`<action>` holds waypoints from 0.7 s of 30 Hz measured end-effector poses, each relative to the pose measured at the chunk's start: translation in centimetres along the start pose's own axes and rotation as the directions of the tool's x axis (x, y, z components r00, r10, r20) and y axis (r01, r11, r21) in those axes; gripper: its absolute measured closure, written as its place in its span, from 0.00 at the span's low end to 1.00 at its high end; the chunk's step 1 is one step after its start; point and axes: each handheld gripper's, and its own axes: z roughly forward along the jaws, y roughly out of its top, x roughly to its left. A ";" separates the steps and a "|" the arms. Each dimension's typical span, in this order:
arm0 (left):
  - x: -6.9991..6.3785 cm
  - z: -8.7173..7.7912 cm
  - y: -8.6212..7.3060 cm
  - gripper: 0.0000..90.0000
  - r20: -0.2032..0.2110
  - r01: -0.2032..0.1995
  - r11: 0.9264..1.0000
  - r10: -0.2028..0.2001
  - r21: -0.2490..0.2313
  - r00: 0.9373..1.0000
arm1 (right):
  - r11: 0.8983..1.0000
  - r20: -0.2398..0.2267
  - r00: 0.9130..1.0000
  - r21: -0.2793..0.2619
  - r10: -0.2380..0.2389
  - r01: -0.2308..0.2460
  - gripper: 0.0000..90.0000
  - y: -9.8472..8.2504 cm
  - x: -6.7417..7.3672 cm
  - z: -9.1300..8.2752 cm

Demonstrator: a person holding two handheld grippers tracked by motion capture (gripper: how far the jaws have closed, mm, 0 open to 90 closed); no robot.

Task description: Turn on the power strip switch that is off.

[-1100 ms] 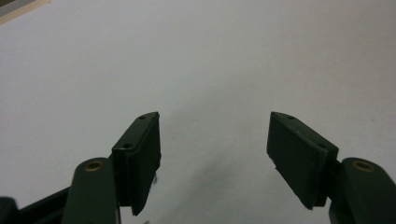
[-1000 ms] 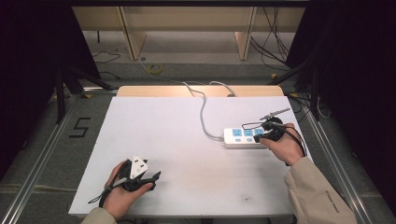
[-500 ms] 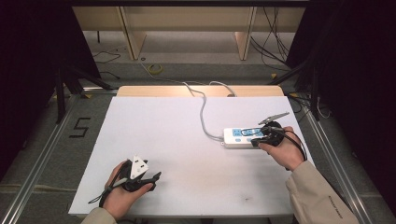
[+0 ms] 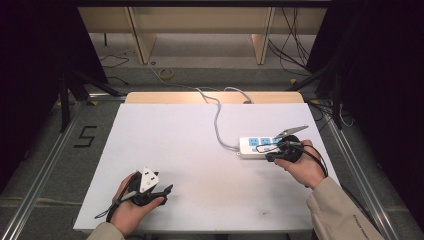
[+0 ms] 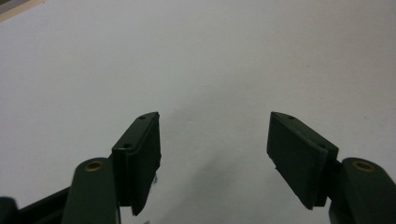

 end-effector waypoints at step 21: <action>-0.3 0.0 0.0 0.38 0.013 -0.008 1.000 0.008 0.002 1.000 | 0.999 -0.045 0.998 -0.032 -0.041 0.040 0.87 -1.5 1.1 0.2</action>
